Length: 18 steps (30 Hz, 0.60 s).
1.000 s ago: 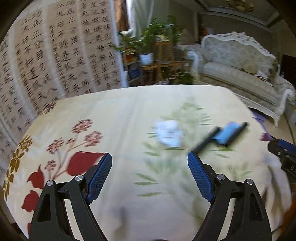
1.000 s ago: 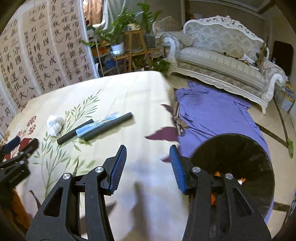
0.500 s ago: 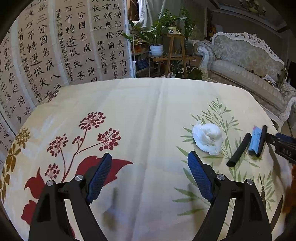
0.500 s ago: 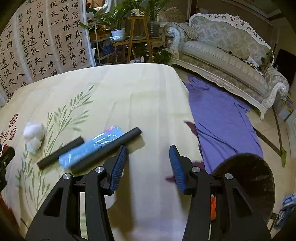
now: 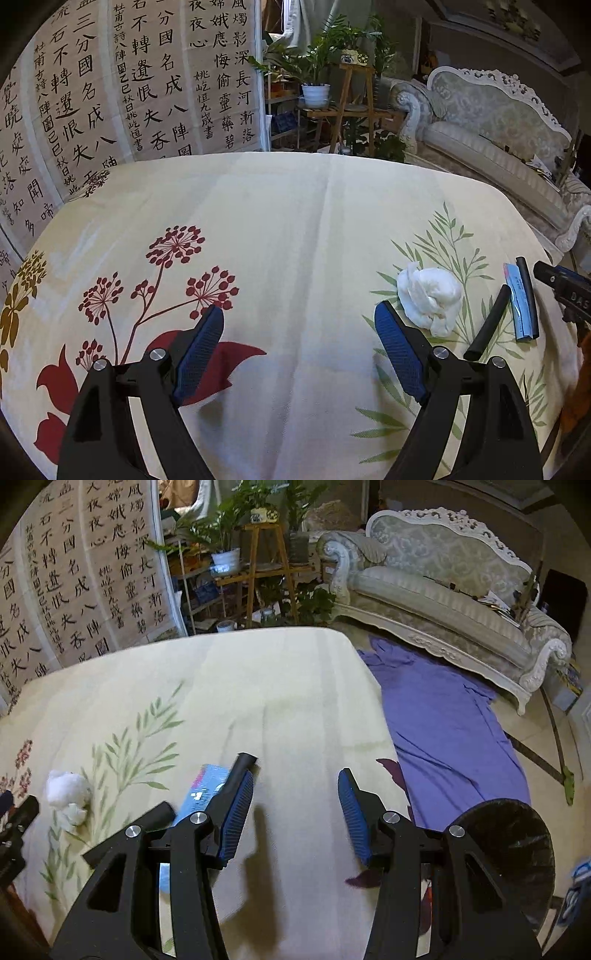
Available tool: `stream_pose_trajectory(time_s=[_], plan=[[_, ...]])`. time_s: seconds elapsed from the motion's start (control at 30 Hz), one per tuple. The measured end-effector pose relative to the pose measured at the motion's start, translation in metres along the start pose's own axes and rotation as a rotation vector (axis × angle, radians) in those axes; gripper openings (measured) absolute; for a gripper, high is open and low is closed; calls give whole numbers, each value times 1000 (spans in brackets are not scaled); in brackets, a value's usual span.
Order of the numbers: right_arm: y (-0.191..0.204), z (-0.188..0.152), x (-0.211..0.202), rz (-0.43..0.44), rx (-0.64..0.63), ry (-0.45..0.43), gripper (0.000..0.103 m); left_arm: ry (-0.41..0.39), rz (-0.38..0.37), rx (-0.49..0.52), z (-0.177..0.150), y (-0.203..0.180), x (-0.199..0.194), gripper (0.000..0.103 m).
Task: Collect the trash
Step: 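Move both open tools back toward the black markers and white cotton, then grasp the white cotton with the left tool while the right tool grasps the black marker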
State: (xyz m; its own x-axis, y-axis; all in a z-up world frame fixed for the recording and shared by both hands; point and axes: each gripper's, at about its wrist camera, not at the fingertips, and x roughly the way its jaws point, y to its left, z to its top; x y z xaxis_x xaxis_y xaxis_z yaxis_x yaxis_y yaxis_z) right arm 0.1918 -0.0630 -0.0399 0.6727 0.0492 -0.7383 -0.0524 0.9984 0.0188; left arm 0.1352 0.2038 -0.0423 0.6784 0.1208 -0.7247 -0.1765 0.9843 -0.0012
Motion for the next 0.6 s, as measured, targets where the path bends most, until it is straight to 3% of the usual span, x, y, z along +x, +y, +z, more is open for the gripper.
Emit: stream_pose_trajectory(time_s=[0.13, 0.2, 0.33, 0.6], plan=[[19, -5, 1, 21, -41, 23, 46, 0, -5, -6, 0, 1, 1, 81], [24, -10, 7, 12, -60, 47, 37, 0, -9, -11, 0, 2, 1, 81], [25, -16, 4, 8, -64, 53, 32, 6, -19, -13, 1, 3, 2, 81], [14, -24, -5, 1, -95, 50, 12, 5, -21, 32, -1, -5, 1, 81]])
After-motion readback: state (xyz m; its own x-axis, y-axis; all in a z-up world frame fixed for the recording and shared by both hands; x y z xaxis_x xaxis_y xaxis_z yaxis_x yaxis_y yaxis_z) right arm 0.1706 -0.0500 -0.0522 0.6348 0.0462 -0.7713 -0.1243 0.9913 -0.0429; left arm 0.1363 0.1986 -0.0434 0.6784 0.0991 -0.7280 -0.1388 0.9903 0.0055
